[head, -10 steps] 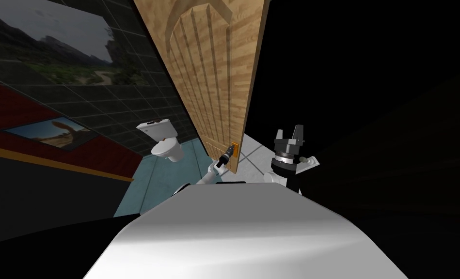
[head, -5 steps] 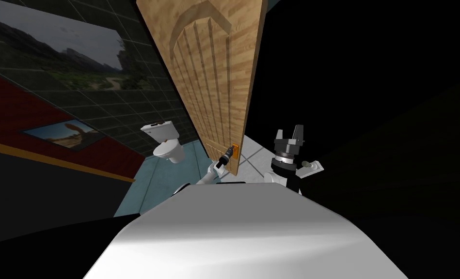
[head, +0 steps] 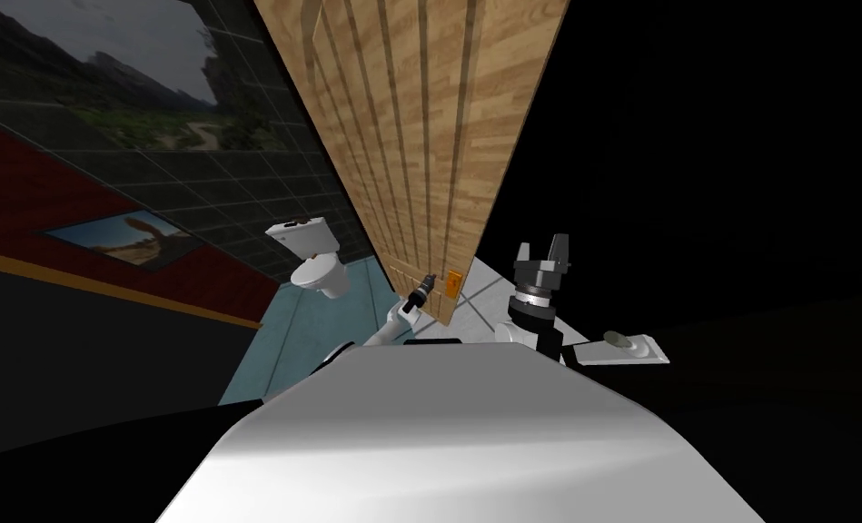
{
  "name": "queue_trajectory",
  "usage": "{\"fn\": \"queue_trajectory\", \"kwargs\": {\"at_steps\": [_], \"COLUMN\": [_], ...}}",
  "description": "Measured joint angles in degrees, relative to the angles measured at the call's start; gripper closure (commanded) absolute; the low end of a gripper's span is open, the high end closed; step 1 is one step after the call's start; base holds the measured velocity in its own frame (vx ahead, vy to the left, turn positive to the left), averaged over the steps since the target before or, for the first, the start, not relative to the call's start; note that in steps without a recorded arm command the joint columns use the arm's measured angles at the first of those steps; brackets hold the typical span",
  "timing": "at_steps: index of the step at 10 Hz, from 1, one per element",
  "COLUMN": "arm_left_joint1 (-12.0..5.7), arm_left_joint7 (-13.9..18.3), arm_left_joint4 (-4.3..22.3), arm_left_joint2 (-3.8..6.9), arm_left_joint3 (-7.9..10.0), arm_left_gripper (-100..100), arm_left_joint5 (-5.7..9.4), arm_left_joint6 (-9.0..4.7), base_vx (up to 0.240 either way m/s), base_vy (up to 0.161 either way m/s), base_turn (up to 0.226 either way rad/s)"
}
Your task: Push the door open
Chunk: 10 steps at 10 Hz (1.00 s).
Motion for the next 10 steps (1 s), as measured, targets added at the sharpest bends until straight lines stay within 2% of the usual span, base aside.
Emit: {"fn": "queue_trajectory", "kwargs": {"at_steps": [2, 4, 5, 6, 7, 8, 10], "arm_left_joint1": [0.41, 0.74, 0.75, 1.22, 1.53, 1.57, 1.51], "arm_left_joint7": [0.06, -0.15, -0.25, -0.37, -0.57, -0.62, -1.05], "arm_left_joint4": [-0.71, -1.37, -0.96, -1.95, -2.49, -2.52, -2.14], "arm_left_joint2": [-0.08, -0.92, -1.60, -2.24, -3.21, -3.31, -2.22], "arm_left_joint3": [-0.49, -1.09, -1.37, -1.77, -2.07, -2.11, -1.80], "arm_left_gripper": [-100, -100, -100, -100, -100, -100, -100], "arm_left_joint5": [-0.06, -0.13, -0.14, -0.19, -0.27, -0.28, -0.41], "arm_left_joint6": [0.41, 0.99, 0.78, 1.24, 1.73, 1.81, 1.69], "base_vx": [-0.235, -0.247, -0.265, -0.254, -0.106, 0.100, 0.165], "base_vy": [0.049, 0.049, 0.061, 0.083, 0.039, -0.046, -0.125], "base_turn": [0.028, 0.033, 0.033, 0.031, -0.005, -0.026, -0.005]}}
